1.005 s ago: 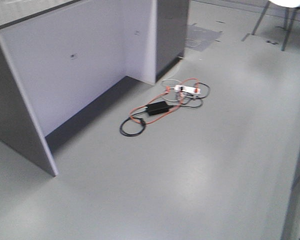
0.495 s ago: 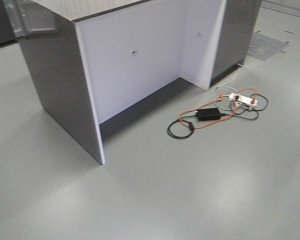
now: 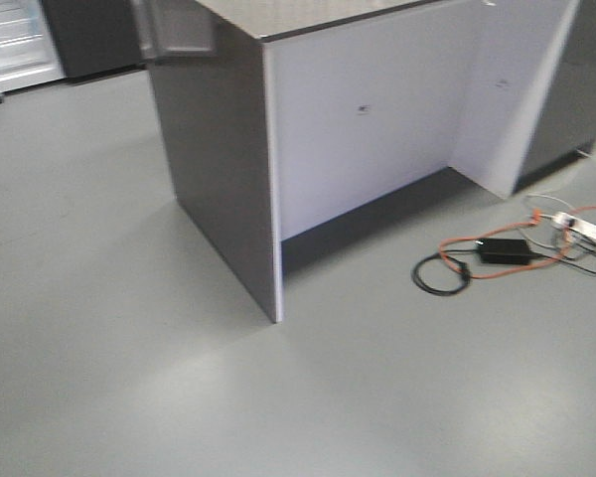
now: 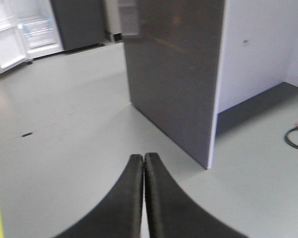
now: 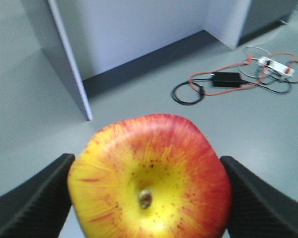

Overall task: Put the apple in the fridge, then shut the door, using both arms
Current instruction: 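Drive the base away from the counter, holding the apple in the right gripper, then drive the base along the yellow line toward the open refrigerator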

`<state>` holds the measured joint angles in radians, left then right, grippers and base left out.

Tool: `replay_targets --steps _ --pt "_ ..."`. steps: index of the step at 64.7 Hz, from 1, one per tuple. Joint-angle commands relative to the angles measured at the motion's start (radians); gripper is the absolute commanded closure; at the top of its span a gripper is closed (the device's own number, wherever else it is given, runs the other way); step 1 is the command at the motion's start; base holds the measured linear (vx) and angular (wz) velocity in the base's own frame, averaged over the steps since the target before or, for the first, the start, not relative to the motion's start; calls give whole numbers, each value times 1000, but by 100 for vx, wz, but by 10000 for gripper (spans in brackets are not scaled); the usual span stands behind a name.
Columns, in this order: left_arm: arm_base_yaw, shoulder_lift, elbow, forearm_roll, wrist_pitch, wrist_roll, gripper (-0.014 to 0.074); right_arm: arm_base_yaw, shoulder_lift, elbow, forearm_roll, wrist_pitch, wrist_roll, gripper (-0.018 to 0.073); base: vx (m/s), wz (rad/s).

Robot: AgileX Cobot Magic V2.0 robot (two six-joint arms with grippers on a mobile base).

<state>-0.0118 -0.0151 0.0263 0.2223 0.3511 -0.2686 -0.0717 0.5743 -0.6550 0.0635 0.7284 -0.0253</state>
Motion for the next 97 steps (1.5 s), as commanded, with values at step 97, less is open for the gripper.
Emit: replay_targets --steps 97 --pt "-2 -11 18 2 -69 -2 601 -4 0 -28 -1 -74 0 428 8 42"
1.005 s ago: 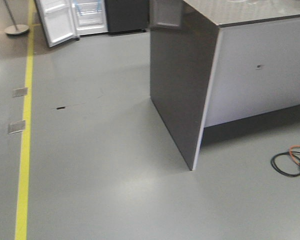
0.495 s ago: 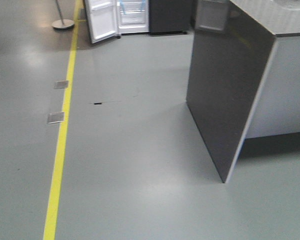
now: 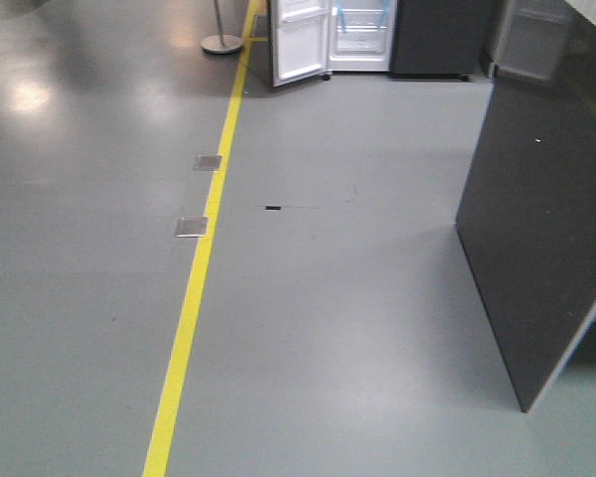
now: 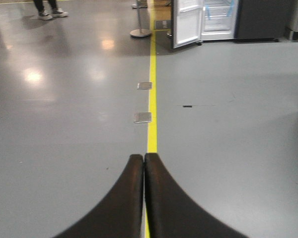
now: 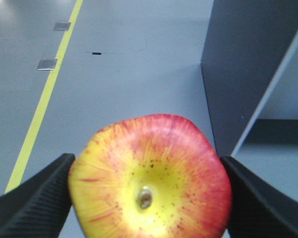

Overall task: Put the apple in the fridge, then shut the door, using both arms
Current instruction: 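Drive the base along the yellow line toward the open refrigerator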

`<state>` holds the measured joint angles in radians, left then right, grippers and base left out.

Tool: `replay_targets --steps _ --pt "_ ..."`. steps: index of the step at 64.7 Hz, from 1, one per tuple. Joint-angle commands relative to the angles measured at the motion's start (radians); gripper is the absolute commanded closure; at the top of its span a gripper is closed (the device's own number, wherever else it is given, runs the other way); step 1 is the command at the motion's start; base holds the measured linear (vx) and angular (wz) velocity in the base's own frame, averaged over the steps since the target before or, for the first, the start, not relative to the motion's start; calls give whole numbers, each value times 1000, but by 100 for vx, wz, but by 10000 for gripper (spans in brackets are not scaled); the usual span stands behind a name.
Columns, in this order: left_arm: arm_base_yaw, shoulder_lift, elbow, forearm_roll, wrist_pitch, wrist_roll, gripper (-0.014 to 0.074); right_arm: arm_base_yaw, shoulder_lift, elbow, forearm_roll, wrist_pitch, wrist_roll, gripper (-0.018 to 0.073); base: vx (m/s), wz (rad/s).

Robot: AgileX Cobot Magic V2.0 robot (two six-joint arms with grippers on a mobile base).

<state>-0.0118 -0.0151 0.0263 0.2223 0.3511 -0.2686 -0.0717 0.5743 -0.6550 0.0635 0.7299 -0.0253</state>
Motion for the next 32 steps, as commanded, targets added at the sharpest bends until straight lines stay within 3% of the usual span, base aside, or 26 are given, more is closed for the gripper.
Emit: replay_targets --steps 1,32 --pt "-2 -11 18 2 -69 -2 601 -4 0 -28 -1 -76 0 428 13 29" --pt "-2 -11 18 2 -69 -2 601 -4 0 -28 -1 -76 0 428 16 13"
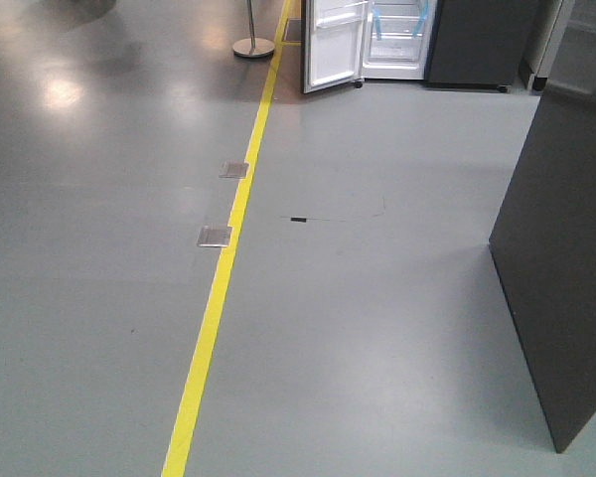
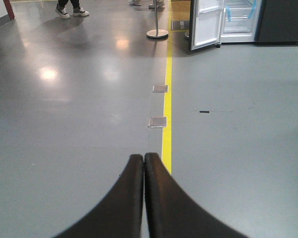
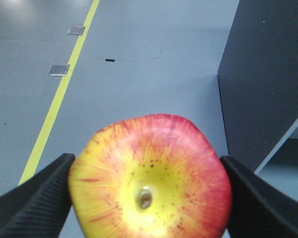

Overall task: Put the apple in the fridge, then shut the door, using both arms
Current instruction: 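Drive the base along the yellow line toward the open refrigerator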

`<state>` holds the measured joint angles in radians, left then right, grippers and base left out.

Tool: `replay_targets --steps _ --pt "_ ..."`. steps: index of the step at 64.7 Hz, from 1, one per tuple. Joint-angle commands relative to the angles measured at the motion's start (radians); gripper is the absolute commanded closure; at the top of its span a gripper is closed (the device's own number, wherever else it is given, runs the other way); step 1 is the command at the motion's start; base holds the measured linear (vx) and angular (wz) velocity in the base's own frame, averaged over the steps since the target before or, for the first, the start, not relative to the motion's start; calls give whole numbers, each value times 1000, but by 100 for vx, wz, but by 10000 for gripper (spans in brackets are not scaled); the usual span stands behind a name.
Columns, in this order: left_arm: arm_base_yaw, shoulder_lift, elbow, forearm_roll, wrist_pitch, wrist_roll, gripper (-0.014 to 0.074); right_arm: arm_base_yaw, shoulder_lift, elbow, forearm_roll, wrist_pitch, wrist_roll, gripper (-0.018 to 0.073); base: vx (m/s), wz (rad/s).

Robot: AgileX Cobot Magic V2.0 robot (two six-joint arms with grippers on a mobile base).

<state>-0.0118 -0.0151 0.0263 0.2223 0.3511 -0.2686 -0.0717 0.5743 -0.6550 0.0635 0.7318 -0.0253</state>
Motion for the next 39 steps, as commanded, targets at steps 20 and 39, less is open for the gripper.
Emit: replay_targets --steps 20,39 --pt "-2 -11 18 2 -69 -2 601 -4 0 -28 -1 -78 0 428 20 -6" --pt "-2 -11 18 2 -69 -2 601 -4 0 -28 -1 -78 0 428 23 -12"
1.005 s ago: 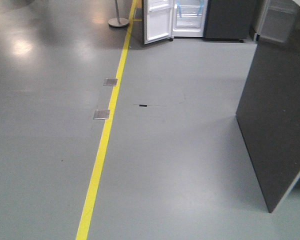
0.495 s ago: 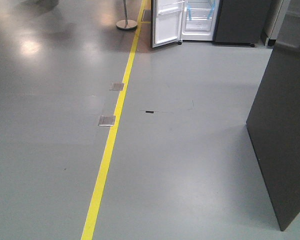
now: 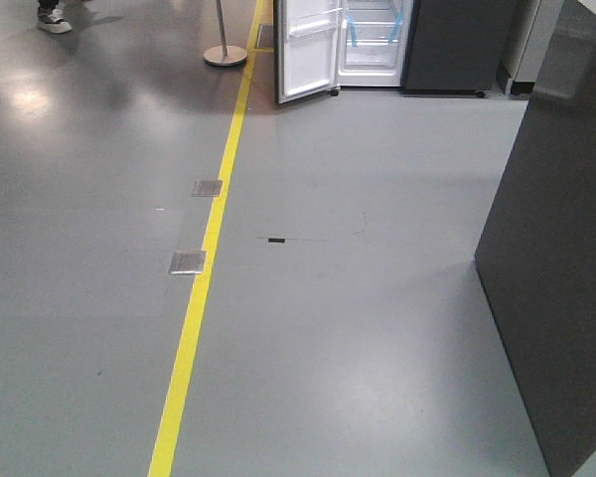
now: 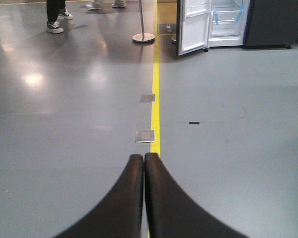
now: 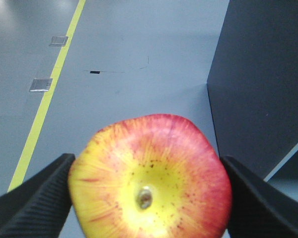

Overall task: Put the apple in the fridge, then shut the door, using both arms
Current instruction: 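Drive the base along the yellow line toward the open refrigerator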

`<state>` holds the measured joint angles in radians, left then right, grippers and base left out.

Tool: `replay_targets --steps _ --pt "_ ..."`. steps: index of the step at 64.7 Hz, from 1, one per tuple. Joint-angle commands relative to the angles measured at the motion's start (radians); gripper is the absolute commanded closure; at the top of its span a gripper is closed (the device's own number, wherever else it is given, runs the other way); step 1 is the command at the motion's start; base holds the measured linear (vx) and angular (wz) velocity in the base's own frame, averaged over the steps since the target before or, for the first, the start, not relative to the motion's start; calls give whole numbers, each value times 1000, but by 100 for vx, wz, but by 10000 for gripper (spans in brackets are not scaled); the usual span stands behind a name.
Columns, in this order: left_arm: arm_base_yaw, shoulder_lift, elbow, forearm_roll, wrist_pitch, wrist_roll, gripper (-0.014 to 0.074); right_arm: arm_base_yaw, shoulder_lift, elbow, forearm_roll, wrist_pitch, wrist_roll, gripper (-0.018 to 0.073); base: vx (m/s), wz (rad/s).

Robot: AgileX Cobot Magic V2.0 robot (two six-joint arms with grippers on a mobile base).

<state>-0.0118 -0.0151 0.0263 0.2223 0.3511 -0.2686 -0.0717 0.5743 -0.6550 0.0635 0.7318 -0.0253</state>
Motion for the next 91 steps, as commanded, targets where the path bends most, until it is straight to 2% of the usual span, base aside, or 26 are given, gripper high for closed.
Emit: replay_targets --steps 1,91 --pt "-2 -11 18 2 -69 -2 601 -4 0 -28 -1 -78 0 428 24 -13" --pt "-2 -11 18 2 -69 -2 601 -4 0 -28 -1 -78 0 428 27 -2"
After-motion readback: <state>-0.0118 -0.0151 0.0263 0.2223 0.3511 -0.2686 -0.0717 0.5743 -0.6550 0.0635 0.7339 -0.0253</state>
